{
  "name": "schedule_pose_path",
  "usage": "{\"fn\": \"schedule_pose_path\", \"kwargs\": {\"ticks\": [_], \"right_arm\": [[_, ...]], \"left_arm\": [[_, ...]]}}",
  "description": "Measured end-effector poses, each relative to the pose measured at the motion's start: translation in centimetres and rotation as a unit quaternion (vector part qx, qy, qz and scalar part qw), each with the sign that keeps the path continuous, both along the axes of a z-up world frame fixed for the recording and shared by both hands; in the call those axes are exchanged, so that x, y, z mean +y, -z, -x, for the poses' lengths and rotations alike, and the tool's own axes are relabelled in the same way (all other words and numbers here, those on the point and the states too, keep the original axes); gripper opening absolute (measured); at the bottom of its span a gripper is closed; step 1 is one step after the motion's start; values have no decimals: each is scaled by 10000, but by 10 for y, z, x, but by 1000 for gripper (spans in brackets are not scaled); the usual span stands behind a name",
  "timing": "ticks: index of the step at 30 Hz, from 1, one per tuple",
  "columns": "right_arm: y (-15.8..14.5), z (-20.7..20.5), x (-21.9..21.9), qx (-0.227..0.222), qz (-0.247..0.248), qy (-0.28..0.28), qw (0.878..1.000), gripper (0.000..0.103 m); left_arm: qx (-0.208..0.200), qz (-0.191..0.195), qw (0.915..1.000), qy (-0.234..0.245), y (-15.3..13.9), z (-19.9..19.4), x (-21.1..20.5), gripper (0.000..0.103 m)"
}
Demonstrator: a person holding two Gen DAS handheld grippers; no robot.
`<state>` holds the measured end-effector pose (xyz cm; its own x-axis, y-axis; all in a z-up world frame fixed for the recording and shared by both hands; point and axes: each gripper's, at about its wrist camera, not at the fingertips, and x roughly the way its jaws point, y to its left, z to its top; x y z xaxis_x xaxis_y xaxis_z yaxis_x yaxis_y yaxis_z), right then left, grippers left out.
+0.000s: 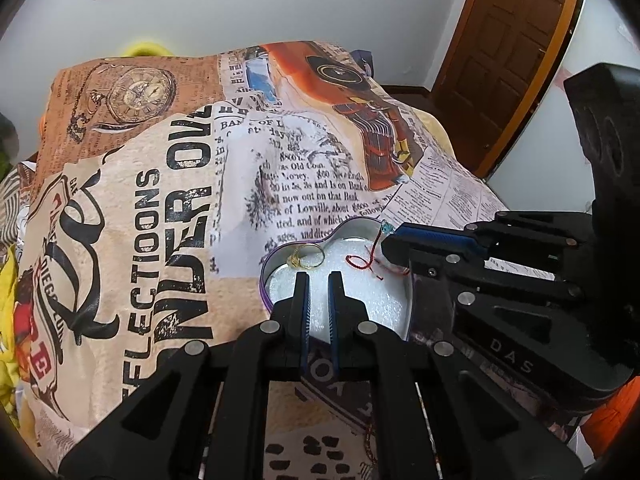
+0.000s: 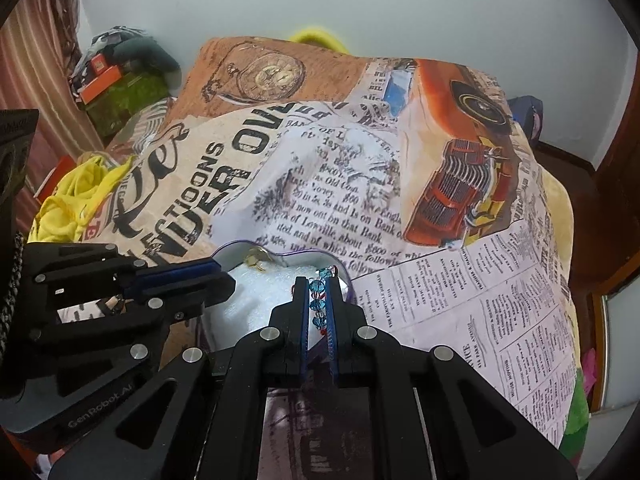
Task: Organize jewelry
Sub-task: 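Move both tools back to the remaining jewelry on the bed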
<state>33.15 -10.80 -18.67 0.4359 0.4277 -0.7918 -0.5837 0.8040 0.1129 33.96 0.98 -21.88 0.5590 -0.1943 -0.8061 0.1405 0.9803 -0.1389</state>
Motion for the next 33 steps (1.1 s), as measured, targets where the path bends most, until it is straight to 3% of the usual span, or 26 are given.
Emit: {"fn": "schedule_pose_path", "kwargs": {"ticks": [6, 15, 21, 33], "right_arm": [[-11, 12, 2, -248, 95, 44, 9996, 30], [-44, 36, -9, -573, 29, 186, 9982, 31], [-61, 57, -20, -705, -66, 376, 9968, 31], [-71, 99, -35, -845, -42, 545, 9949, 31]], "left_arm": [[-42, -70, 9999, -58, -10, 12, 3, 7], [-336, -68, 9990, -302, -50, 39, 15, 8], [-579, -153, 9976, -343, -75, 65, 14, 24], [-484, -89, 9979, -414, -78, 109, 19, 39]]}}
